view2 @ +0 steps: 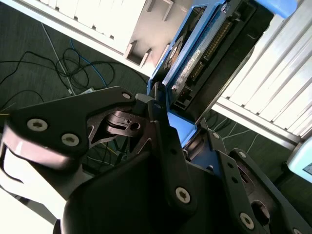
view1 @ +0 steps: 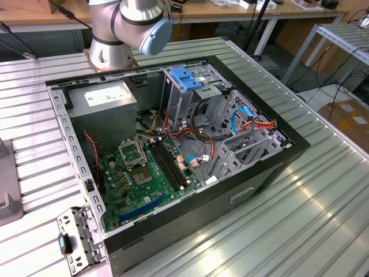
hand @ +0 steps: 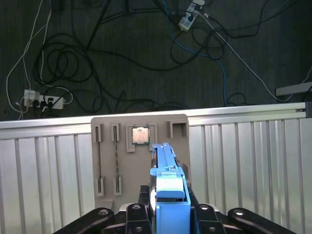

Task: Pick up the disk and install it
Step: 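Pick up the disk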

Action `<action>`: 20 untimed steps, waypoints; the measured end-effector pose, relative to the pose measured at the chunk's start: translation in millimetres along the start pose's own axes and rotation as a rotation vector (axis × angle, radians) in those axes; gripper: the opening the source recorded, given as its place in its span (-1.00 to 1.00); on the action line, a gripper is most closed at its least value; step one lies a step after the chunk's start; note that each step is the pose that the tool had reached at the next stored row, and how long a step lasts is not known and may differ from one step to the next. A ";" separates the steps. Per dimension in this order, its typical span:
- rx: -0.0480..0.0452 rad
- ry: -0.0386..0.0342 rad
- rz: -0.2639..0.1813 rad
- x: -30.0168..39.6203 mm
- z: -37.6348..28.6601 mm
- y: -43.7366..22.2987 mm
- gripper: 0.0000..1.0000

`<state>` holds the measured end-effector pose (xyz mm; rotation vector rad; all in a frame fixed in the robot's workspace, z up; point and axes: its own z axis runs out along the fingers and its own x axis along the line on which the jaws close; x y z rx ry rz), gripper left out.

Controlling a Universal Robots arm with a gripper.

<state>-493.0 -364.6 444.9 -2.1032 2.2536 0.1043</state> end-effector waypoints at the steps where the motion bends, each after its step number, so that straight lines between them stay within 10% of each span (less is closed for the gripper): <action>1: 0.0000 0.0000 0.000 0.0 -0.3 0.0 -0.26; 6: 0.0000 0.0000 0.000 -2.8 -31.6 0.3 -0.26; 20: 0.0000 0.0000 0.000 -3.8 -43.3 0.4 -0.26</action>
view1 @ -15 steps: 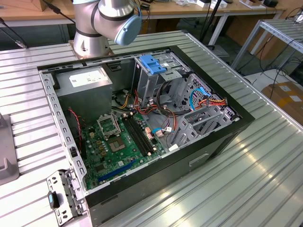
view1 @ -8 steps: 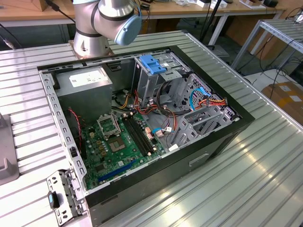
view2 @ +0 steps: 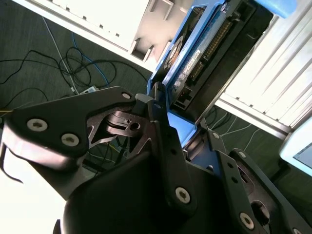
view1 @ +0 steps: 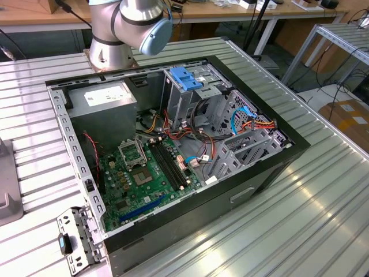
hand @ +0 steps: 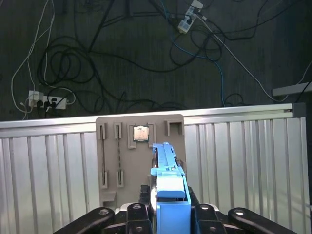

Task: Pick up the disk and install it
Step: 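Pick up the disk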

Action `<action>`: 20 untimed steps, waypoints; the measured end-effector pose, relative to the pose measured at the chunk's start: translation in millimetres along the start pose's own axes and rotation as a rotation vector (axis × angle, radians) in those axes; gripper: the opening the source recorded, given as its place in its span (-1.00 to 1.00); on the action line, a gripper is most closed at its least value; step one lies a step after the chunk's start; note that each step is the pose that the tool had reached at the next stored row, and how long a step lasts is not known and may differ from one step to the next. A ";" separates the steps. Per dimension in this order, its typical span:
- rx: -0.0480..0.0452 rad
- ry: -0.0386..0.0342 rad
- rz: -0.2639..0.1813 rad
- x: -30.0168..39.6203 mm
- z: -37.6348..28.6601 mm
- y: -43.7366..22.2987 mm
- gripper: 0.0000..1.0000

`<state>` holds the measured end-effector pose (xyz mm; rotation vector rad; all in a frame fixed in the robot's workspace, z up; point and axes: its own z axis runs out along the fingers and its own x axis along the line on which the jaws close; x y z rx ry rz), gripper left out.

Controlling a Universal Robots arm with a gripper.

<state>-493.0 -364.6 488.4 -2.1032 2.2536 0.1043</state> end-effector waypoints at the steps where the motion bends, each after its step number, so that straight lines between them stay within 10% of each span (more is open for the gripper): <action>1: 0.0001 0.0000 0.000 0.0 -0.4 0.0 -0.26; 20: -0.0001 0.0000 0.000 0.1 -0.7 -3.1 -0.26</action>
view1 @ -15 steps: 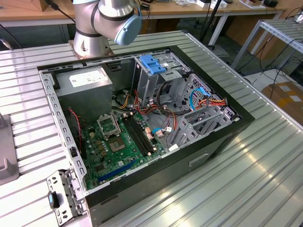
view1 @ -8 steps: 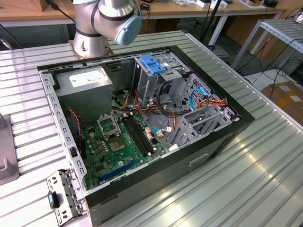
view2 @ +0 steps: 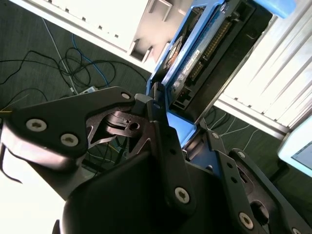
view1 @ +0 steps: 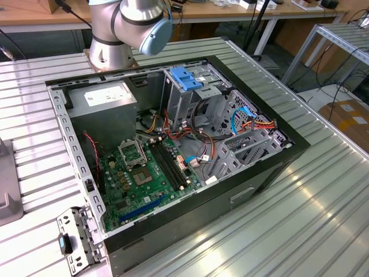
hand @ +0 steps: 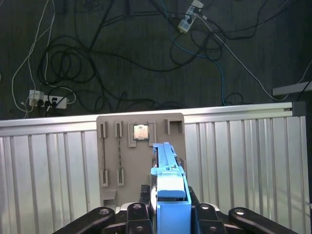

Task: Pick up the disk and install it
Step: 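Pick up the disk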

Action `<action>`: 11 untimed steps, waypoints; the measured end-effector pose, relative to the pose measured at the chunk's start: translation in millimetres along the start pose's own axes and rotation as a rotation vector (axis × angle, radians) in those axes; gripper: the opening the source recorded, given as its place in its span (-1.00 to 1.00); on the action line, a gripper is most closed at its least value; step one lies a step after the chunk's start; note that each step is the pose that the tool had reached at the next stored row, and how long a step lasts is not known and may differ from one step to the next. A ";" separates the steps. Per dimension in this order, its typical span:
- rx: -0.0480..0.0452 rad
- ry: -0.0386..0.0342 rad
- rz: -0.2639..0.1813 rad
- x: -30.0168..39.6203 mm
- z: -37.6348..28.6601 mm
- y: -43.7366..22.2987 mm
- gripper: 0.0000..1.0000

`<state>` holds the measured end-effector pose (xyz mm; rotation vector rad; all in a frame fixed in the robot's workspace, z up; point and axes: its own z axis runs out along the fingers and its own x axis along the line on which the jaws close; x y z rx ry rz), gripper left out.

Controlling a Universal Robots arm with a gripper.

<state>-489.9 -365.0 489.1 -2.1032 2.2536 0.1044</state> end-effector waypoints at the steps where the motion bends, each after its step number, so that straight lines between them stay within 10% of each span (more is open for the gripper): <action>1: 0.0002 -0.0001 0.000 0.0 0.1 -0.3 -0.26; 11: 0.0002 -0.0001 0.000 -0.2 0.1 -3.2 -0.26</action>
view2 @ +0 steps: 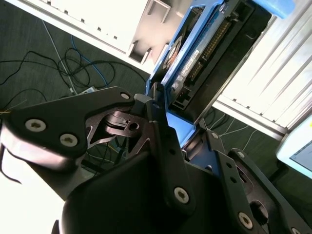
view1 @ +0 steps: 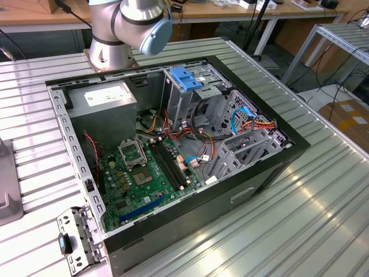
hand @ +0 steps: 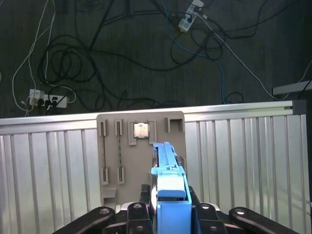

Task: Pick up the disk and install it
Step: 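Pick up the disk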

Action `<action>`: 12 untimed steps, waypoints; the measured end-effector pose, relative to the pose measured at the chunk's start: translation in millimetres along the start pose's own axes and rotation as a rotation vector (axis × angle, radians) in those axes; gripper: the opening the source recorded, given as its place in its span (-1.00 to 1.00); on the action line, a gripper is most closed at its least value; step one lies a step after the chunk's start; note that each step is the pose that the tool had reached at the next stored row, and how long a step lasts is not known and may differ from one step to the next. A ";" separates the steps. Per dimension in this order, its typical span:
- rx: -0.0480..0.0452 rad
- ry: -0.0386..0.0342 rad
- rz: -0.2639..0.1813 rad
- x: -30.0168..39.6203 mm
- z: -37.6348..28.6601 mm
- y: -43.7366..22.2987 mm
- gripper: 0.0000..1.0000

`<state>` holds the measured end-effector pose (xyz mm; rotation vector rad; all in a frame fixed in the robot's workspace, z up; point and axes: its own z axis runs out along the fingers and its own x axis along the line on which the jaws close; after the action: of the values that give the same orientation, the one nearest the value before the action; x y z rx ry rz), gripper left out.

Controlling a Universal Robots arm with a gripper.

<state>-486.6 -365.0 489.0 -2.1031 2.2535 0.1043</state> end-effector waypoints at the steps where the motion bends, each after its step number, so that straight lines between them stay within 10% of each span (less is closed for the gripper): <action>1: 0.0000 0.0000 0.000 0.0 0.0 -0.4 -0.26; 12: -0.0001 0.0000 0.000 -0.3 -0.1 -4.0 -0.26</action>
<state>-482.6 -365.0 489.0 -2.1032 2.2536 0.1044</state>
